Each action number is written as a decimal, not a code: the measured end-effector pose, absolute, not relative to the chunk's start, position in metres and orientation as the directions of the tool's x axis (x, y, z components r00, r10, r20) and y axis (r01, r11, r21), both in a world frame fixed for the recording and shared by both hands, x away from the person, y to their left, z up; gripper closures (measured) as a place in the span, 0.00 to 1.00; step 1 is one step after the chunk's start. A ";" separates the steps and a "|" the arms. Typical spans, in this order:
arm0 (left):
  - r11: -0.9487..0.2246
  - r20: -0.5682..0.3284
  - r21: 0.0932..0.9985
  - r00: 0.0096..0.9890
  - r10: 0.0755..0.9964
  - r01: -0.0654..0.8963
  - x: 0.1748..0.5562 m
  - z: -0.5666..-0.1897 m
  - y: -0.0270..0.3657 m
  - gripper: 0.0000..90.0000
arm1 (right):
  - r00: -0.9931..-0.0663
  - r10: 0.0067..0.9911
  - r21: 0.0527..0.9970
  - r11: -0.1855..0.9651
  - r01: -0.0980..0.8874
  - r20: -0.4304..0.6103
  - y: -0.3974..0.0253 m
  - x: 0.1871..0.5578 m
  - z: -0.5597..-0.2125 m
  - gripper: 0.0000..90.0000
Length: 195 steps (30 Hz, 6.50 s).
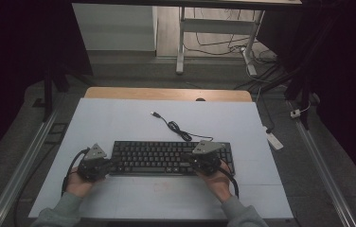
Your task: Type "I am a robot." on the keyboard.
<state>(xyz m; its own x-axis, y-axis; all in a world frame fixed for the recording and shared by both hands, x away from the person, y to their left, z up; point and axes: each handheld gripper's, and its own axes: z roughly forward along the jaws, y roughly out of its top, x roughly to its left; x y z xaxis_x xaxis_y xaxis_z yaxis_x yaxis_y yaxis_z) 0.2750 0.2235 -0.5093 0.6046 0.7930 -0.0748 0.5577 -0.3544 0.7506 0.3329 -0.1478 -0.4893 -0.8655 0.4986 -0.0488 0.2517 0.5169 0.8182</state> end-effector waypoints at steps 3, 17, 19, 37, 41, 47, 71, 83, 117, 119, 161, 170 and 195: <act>-0.354 -0.075 0.747 0.600 0.796 0.562 0.276 -0.510 0.223 0.99 | -0.868 0.495 0.815 0.522 0.253 -0.048 -0.141 0.335 -0.490 0.99; -0.365 -0.073 0.723 0.590 0.804 0.586 0.281 -0.517 0.224 0.99 | -0.886 0.462 0.808 0.535 0.246 -0.036 -0.098 0.351 -0.493 0.98; -0.367 -0.073 0.717 0.588 0.805 0.592 0.282 -0.519 0.224 0.99 | -0.886 0.463 0.803 0.541 0.250 -0.036 -0.095 0.354 -0.494 0.98; -0.376 -0.063 0.699 0.576 0.815 0.608 0.287 -0.527 0.224 0.98 | -0.877 0.479 0.782 0.561 0.273 -0.037 -0.079 0.367 -0.506 0.98; -0.379 -0.062 0.697 0.578 0.814 0.608 0.287 -0.527 0.223 0.98 | -0.876 0.482 0.773 0.568 0.281 -0.035 -0.076 0.369 -0.509 0.98; -0.379 -0.062 0.697 0.578 0.814 0.609 0.287 -0.528 0.224 0.97 | -0.877 0.480 0.768 0.572 0.288 -0.029 -0.069 0.373 -0.514 0.98; -0.390 -0.055 0.689 0.581 0.812 0.610 0.288 -0.530 0.221 0.99 | -0.876 0.480 0.744 0.601 0.292 -0.044 -0.060 0.377 -0.520 1.00; -0.344 -0.070 0.740 0.575 0.815 0.578 0.283 -0.519 0.225 0.96 | -0.877 0.480 0.787 0.554 0.272 -0.035 -0.075 0.367 -0.502 1.00; -0.240 -0.169 0.770 0.552 0.817 0.591 0.286 -0.508 0.239 0.41 | -0.762 0.648 0.816 0.453 0.358 -0.026 -0.242 0.309 -0.496 0.67; -0.239 -0.170 0.772 0.554 0.815 0.589 0.286 -0.507 0.239 0.41 | -0.761 0.648 0.816 0.453 0.358 -0.026 -0.244 0.309 -0.497 0.67; -0.431 -0.127 0.741 0.737 0.664 0.516 0.300 -0.496 0.178 0.99 | -0.758 0.651 0.802 0.475 0.362 -0.044 -0.253 0.307 -0.502 0.65; -0.485 -0.119 0.713 0.768 0.629 0.507 0.299 -0.505 0.163 0.99 | -0.757 0.652 0.800 0.477 0.363 -0.045 -0.253 0.307 -0.503 0.65; -0.544 -0.099 0.666 0.783 0.614 0.511 0.302 -0.520 0.147 0.98 | -0.751 0.659 0.801 0.471 0.369 -0.041 -0.254 0.308 -0.504 0.65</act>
